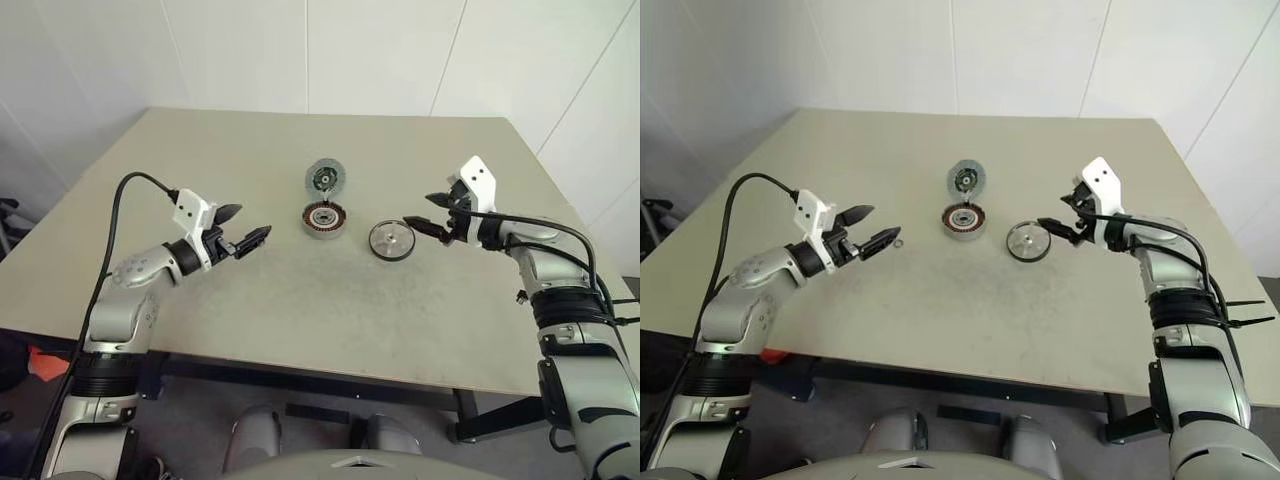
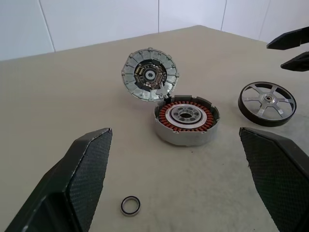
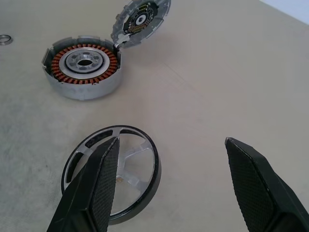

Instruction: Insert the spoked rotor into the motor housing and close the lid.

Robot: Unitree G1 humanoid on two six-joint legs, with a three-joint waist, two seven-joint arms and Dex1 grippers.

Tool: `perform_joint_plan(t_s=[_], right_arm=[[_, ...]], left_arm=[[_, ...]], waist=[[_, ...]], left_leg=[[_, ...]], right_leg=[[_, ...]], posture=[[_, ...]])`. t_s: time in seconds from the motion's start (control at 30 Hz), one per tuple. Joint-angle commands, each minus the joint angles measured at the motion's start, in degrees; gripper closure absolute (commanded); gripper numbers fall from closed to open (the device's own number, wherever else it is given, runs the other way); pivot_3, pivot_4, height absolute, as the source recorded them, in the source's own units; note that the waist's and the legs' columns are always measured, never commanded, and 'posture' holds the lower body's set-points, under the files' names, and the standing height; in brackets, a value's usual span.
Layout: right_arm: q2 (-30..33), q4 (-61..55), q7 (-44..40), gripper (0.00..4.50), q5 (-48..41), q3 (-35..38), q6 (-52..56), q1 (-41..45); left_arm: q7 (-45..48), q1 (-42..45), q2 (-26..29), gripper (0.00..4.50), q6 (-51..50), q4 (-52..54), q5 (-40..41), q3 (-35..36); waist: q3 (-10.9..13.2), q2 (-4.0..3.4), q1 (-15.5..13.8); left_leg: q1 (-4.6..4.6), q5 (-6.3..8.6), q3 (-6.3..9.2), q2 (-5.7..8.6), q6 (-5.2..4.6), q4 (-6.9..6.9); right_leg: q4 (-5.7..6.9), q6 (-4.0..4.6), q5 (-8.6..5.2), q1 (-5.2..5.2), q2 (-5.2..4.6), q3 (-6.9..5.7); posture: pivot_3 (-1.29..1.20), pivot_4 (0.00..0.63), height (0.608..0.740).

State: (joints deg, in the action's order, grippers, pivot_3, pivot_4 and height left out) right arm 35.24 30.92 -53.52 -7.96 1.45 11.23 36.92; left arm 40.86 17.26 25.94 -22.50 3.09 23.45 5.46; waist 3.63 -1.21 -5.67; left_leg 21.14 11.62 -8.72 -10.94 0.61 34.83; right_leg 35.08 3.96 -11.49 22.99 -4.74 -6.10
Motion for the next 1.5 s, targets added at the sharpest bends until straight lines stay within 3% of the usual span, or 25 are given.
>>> perform_joint_plan(t_s=[0.03,0.57,0.77,0.93,1.03,1.5], right_arm=[[-0.34,-0.54,0.68,0.57,0.19,0.06,-1.43,1.91],[-0.71,-2.67,-1.60,0.57,2.92,-4.18,-3.43,4.89],[3.11,-2.59,-2.41,0.57,8.66,-7.88,-6.36,5.03],[5.11,-2.83,-1.11,0.57,10.16,-7.38,-7.74,6.54],[5.42,-2.90,-1.56,0.57,9.13,-6.58,-6.37,5.95],[2.89,0.51,-2.17,0.57,6.49,-5.41,-3.16,2.38]], left_arm=[[-0.42,1.44,0.32,0.03,0.63,0.94,0.16,0.73],[-1.52,1.83,-0.17,0.03,1.42,0.68,-0.92,0.14],[-2.92,1.88,-0.81,0.03,2.76,0.26,-2.82,-0.42],[-5.11,1.43,0.35,0.03,7.30,-0.85,-10.01,-3.55],[-5.11,2.31,-1.00,0.03,6.84,0.04,-8.37,-2.93],[-4.63,2.19,-1.51,0.03,6.54,-0.62,-7.77,-2.85]], waist=[[0.00,0.00,0.02],[0.00,0.00,0.15],[0.00,0.00,-0.16],[0.00,0.00,0.00],[0.00,0.01,0.16],[0.00,0.00,0.20]], left_leg=[[0.00,0.00,0.00,0.00,0.00,0.00],[0.00,0.00,0.00,0.00,0.00,0.00],[0.04,0.00,0.02,0.01,-0.01,0.01],[0.06,0.01,0.03,0.02,-0.02,0.01],[0.04,0.01,0.03,0.01,-0.02,0.01],[0.03,0.01,0.02,0.01,-0.03,0.03]], right_leg=[[0.00,0.01,0.00,0.00,0.00,0.00],[0.00,0.10,0.06,0.00,0.00,0.00],[0.00,0.11,0.06,-0.01,-0.01,0.00],[-0.01,0.09,0.05,0.01,-0.01,0.00],[-0.01,-0.20,-0.11,0.00,0.00,0.00],[0.01,0.13,0.08,0.01,0.00,0.00]], posture=[[0.00,0.000,0.740],[0.00,0.000,0.740],[0.00,0.000,0.740],[0.00,0.000,0.740],[0.00,0.000,0.740],[0.00,0.000,0.740]])
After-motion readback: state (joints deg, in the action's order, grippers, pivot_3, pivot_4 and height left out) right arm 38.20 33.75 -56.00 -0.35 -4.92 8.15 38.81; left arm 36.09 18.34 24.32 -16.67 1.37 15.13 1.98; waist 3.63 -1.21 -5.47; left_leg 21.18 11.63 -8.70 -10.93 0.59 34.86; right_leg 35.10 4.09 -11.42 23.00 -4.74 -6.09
